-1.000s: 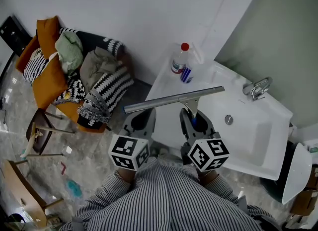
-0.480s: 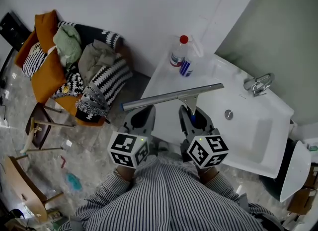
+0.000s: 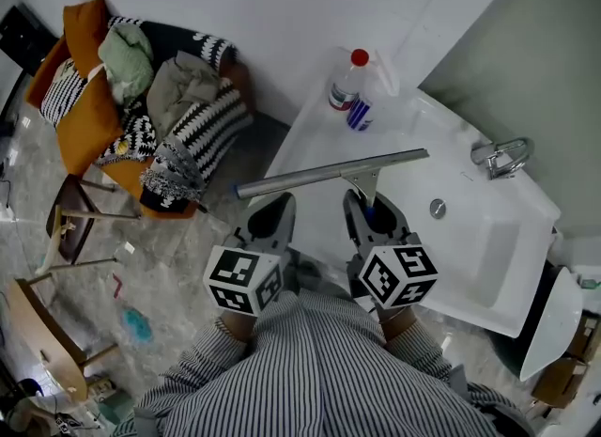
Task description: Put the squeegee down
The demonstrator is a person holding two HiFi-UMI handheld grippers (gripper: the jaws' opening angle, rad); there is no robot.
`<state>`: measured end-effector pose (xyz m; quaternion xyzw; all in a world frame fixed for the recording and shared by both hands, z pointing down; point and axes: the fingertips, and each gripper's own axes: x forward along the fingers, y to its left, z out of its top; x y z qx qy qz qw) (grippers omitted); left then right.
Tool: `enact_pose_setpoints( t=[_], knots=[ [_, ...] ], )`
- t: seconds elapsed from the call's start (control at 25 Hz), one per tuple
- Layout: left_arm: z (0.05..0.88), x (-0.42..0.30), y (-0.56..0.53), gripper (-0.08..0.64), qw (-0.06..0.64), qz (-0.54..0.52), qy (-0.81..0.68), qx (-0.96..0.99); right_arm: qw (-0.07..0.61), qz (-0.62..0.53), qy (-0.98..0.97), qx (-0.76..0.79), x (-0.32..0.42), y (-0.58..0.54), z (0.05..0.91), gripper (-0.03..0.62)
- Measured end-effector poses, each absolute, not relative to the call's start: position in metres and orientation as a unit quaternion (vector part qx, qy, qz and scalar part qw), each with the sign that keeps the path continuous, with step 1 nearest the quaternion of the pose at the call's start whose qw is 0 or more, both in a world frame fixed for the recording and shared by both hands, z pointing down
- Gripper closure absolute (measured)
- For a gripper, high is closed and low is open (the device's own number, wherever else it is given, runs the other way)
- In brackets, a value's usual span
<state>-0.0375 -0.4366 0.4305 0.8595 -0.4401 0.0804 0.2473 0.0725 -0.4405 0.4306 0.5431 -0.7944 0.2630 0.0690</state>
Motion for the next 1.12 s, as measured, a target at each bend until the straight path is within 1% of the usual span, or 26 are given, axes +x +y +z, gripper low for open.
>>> enact_pose_setpoints(
  t=[0.4,0.76,0.96,1.12],
  knots=[
    [0.458,-0.037,-0.439,0.548,0.27,0.102,-0.445,0.848,0.117,0.275,-0.805,0.512,0.065,-0.46,0.464,0.488],
    [0.488,-0.032,-0.433,0.548,0.304,0.116,-0.43,0.842,0.166,0.279,-0.811,0.486,0.053,-0.47,0.504,0.488],
    [0.503,-0.031,-0.429,0.548,0.323,0.121,-0.43,0.834,0.205,0.264,-0.814,0.476,0.05,-0.473,0.526,0.488],
    [0.513,-0.037,-0.43,0.548,0.336,0.121,-0.437,0.826,0.22,0.264,-0.813,0.469,0.046,-0.477,0.539,0.488]
  ],
)
